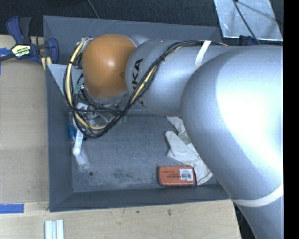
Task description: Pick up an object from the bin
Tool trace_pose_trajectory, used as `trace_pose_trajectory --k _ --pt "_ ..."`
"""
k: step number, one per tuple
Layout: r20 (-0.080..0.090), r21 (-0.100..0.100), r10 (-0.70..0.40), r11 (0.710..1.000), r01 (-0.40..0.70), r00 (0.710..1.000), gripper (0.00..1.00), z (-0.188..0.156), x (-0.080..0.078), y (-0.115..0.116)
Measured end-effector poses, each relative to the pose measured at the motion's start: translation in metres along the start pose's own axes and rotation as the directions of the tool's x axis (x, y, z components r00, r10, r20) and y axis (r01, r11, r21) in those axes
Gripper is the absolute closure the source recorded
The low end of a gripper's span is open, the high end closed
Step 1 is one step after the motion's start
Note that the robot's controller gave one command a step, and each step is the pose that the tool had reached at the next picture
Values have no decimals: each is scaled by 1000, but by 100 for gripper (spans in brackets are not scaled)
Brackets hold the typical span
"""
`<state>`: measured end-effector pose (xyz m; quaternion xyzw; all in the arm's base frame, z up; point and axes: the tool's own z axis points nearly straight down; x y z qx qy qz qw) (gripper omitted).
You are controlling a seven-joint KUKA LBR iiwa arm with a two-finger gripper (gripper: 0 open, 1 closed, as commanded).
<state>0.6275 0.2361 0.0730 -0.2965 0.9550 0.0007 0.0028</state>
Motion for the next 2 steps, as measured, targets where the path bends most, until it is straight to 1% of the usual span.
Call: trace_pose_trajectory --k 1,2 --pt "-2 0 -14 1000 14 1000 100 -27 5 1" --pt "-9 -2 -41 999 41 999 100 -78 9 8"
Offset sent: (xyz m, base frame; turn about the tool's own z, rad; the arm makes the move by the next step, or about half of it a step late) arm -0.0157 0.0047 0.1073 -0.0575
